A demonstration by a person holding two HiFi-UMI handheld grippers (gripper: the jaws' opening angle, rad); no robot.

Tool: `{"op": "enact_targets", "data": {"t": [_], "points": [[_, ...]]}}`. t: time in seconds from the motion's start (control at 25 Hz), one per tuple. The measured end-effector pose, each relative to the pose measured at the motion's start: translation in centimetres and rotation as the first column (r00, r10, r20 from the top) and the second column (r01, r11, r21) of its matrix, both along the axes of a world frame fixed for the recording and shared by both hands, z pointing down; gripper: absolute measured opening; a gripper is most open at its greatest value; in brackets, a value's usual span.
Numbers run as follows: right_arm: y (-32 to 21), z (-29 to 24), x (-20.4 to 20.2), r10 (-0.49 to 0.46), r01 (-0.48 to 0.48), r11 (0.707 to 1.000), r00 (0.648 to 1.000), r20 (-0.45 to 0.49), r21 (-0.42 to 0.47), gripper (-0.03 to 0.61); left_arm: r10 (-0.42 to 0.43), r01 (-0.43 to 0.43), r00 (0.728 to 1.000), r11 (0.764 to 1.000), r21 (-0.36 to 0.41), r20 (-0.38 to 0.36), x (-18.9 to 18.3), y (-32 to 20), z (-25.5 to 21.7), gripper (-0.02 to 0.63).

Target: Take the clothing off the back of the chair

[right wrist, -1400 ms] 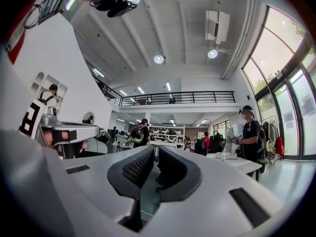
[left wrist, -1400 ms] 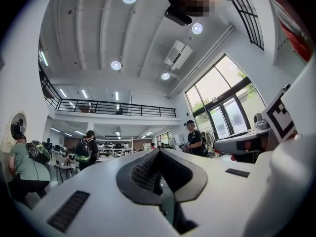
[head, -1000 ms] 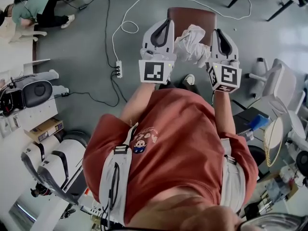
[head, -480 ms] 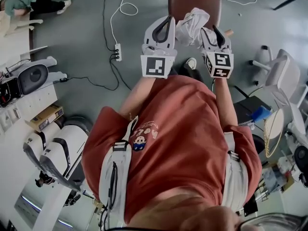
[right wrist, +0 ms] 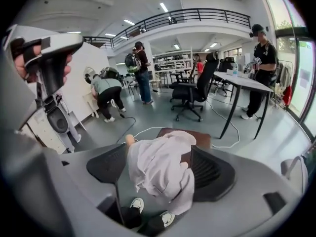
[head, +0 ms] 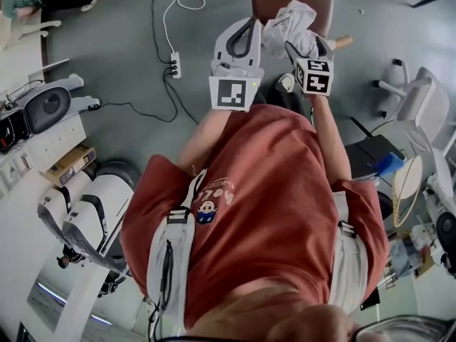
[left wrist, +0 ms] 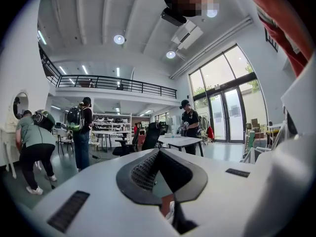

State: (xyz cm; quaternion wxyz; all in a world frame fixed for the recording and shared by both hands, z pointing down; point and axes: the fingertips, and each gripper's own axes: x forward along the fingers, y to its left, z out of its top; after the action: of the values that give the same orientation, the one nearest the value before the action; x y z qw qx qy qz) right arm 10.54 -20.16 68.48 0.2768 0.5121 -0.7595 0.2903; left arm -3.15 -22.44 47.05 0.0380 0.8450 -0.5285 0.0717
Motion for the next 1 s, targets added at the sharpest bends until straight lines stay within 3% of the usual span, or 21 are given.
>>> {"op": "enact_targets", "data": {"t": [0.2, 0.64, 1.0], "points": [[0.4, 3.4, 1.2, 0.123, -0.125, 0.986, 0.992, -0.024, -0.112, 0.402, 0.003, -0.003, 1.0, 1.0, -0.026, 0.004, -0.2, -0.2, 1.1, 0.014], [0.9, 7.4, 0.9, 0.178, -0.192, 0.957, 0.981, -0.083, -0.219, 0.408, 0.037, -0.037, 0.999, 0.998, -0.055, -0.002, -0.1, -0.9, 2.0, 0.014], [0.2, 6.9, 0.5, 0.167, -0.185, 0.975, 0.976, -0.144, -0.126, 0.407, 0.04, -0.04, 0.999, 0.997, -0.062, 0.002, -0.4, -1.8, 2.4, 0.014]]}}
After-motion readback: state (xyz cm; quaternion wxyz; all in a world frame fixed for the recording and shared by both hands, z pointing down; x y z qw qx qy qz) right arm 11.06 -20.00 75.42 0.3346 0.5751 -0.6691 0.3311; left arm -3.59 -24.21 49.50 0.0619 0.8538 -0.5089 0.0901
